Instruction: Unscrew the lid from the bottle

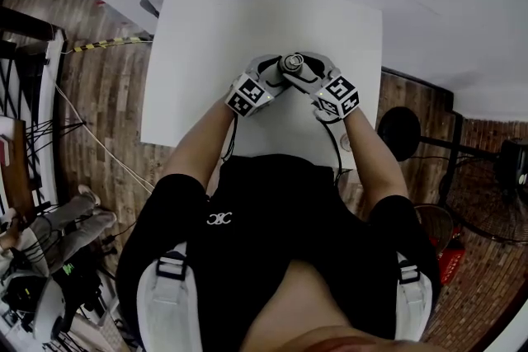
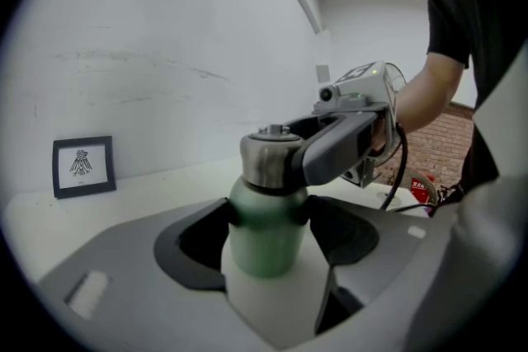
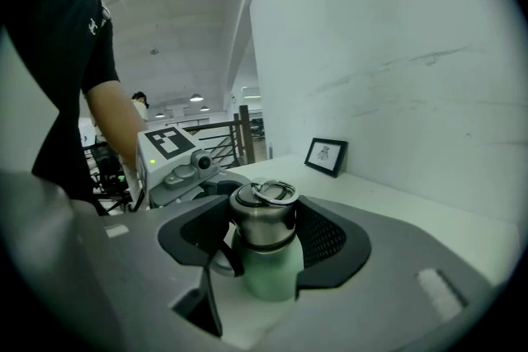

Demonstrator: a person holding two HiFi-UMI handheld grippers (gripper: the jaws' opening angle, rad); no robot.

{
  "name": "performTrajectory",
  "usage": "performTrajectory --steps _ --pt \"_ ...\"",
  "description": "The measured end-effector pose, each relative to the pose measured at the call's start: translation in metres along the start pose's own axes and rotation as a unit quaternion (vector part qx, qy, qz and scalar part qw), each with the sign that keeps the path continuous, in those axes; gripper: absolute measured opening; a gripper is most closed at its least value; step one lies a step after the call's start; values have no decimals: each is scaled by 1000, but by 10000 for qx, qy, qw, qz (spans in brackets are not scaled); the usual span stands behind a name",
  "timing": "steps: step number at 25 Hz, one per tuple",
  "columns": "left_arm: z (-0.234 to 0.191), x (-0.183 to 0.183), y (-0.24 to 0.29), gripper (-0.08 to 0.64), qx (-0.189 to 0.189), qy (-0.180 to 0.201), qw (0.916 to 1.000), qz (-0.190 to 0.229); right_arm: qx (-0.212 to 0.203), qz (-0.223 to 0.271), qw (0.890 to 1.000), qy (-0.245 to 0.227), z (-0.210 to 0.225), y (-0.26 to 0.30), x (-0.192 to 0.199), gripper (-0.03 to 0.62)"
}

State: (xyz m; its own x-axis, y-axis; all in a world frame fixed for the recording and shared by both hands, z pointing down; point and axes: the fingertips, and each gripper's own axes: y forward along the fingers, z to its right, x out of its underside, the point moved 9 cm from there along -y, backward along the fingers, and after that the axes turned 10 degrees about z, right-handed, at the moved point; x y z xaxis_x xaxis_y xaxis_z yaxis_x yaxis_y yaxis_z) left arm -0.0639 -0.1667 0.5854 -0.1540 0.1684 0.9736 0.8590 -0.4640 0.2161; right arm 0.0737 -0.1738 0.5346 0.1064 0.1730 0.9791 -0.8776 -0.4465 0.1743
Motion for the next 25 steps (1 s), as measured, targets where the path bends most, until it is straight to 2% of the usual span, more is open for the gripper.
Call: performTrajectory --steps 3,7,12,16,21,25 --pt "0 -1 -1 359 20 -7 10000 15 -748 -321 9964 -218 9 3 -6 256" --pt "-3 -2 4 359 43 11 10000 33 -1575 -605 9848 -415 25 7 -11 255" --pt "-7 -2 3 359 165 82 9998 54 -2568 -850 9610 -581 38 17 -15 255" --pt "-9 0 3 359 327 152 9993 13 -3436 -1094 9301 -703 44 29 -19 255" --pt "-13 -2 3 359 552 236 9982 -11 -4410 -1431 8827 -772 50 43 -25 256" --pt "-15 -2 4 359 757 282 9967 -51 -5027 -1589 8459 -806 54 52 -28 256"
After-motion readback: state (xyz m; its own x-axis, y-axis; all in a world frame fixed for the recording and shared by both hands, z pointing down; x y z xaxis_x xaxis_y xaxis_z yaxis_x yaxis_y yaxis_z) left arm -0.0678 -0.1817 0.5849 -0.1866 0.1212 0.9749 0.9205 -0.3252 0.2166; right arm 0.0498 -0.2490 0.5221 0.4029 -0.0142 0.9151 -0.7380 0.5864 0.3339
